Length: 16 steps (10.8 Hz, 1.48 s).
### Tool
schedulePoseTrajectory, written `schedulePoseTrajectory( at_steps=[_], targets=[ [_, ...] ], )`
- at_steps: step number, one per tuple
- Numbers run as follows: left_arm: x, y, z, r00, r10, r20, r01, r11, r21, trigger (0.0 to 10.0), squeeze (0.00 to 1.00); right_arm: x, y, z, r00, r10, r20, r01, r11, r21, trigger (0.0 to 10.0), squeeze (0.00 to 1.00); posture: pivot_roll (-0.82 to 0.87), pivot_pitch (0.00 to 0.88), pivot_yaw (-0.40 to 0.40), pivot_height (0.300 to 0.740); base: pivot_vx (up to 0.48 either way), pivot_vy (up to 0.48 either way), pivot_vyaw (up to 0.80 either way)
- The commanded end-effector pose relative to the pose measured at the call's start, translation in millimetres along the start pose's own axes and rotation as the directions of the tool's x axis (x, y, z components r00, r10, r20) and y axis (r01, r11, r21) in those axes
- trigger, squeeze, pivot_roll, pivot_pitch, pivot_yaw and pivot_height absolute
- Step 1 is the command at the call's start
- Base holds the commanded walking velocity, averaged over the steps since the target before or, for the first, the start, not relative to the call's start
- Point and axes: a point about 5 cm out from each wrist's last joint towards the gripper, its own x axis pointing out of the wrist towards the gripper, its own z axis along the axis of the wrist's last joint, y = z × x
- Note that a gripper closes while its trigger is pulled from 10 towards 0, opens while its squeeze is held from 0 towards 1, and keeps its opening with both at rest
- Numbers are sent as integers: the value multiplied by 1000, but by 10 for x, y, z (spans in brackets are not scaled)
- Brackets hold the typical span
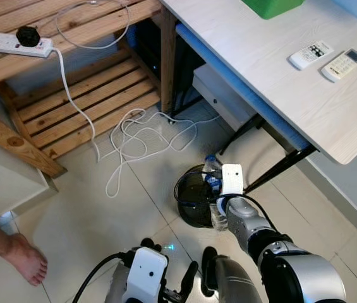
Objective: Clean up the room
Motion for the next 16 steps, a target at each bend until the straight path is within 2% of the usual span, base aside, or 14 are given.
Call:
schedulePoseTrajectory(
  at_steps=[1,4,5,6,8,9,10,11,12,13,14,15,16],
  targets=[
    [14,-169,29,999,-41,11,42,999,-25,10000,0,-1,-17,-21,1000,-4,-13,4,1000,15,10000,1000,214,341,-43,740,0,0,0],
    [23,-178,38,999,-40,14,40,999,-24,10000,0,7,-11,37,1000,7,2,-7,1000,25,10000,1000,212,340,-46,740,0,0,0],
    [57,-161,37,999,-36,17,36,999,-22,10000,0,14,20,90,999,38,19,-38,999,-12,10000,0,201,330,-49,740,0,0,0],
    [74,-139,42,999,-31,22,31,999,-15,10000,0,17,22,123,999,44,32,-44,999,-9,10000,0,190,315,-49,740,0,0,0],
    [202,94,103,998,24,56,-26,999,36,10000,0,21,-73,336,988,77,134,-77,997,-10,10000,0,144,242,-39,740,0,0,0],
    [284,286,135,993,88,76,-92,994,58,10000,0,5,-146,386,978,99,185,-93,995,-45,10000,0,104,179,-25,740,0,0,0],
    [330,514,228,974,191,122,-199,978,57,10000,0,-45,-343,431,960,93,264,-75,994,-75,10000,0,63,115,-8,740,0,0,0],
    [416,769,311,946,285,157,-281,959,-46,10000,0,-166,-560,439,927,76,366,-38,993,-111,10000,0,4,36,21,740,0,0,0],
    [463,860,394,931,309,194,-307,951,-39,10000,0,-242,-599,460,904,75,421,-25,992,-122,10000,0,-29,0,39,740,0,0,0],
    [431,1006,571,900,329,287,-350,937,24,10000,0,-372,-643,499,858,55,511,-9,996,-91,10000,0,-59,0,67,740,0,0,0],
    [306,1067,633,888,322,330,-369,925,90,10000,0,-465,-680,457,833,78,547,-62,997,-48,10000,0,-60,0,80,740,0,0,0],
    [205,1183,693,881,302,363,-381,910,167,10000,0,-550,-764,325,823,76,563,-58,997,-49,10000,0,-68,0,98,740,0,0,0],
    [186,1239,785,875,270,402,-378,900,218,10000,0,-623,-868,203,838,25,546,-16,1000,-21,10000,0,-73,0,109,740,0,0,0]
  ],
)
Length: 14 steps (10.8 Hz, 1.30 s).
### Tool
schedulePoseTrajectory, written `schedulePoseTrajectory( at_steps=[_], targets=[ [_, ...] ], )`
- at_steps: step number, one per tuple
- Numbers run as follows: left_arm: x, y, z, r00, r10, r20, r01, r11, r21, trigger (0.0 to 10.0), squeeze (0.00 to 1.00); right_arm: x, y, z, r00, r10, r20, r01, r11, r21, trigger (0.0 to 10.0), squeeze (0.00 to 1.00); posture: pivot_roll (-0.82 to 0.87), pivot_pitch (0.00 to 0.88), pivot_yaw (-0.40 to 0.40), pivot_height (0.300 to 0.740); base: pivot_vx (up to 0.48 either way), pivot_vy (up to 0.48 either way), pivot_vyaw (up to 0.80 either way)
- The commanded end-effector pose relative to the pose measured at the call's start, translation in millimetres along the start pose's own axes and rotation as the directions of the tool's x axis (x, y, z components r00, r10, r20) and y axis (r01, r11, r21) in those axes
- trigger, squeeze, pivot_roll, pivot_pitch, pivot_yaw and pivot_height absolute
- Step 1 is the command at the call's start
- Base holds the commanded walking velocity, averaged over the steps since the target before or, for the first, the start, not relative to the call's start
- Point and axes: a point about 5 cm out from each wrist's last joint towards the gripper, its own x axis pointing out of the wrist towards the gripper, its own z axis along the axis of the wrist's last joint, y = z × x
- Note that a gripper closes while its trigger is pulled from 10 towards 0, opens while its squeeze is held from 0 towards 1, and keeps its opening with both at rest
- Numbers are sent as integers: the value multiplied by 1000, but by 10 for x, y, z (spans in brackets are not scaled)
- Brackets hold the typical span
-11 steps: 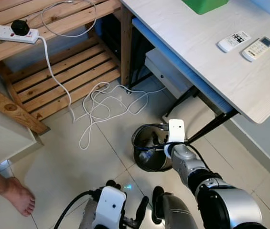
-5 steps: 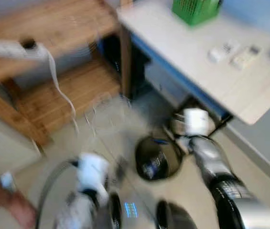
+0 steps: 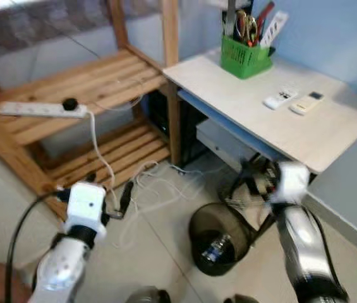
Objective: Clean up the room
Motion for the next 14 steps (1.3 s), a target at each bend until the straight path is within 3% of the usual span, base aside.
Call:
schedulePoseTrajectory(
  at_steps=[1,4,6,8,11,12,14],
  targets=[
    [115,-33,43,1000,-5,28,5,1000,-16,10000,0,45,51,103,1000,0,31,0,1000,-12,10000,0,-98,0,122,740,0,0,0],
    [324,-138,-8,1000,-4,19,6,995,-102,10000,0,225,273,260,993,94,67,-91,995,-44,10000,0,-139,0,129,740,0,0,0],
    [414,-161,-17,1000,-15,22,16,996,-84,10000,0,277,330,289,991,120,59,-117,992,-49,10000,0,-140,0,134,740,324,-351,0],
    [426,-182,-32,999,-31,24,33,996,-77,10000,0,285,343,277,991,127,50,-124,991,-46,10000,0,-139,0,143,740,321,-354,0],
    [436,-180,-187,998,-53,-42,48,993,-109,10000,0,265,294,233,995,100,29,-99,995,-30,10000,0,-142,0,147,740,0,0,-731],
    [412,-144,-252,998,-11,-65,1,988,-155,10000,0,248,278,209,997,81,17,-82,995,53,10000,0,-146,0,149,740,0,0,-631],
    [301,-153,-334,997,-9,-73,1,995,-104,10000,0,168,256,150,997,72,1,-72,997,29,10000,0,-152,0,146,740,0,0,-559]
  ],
)
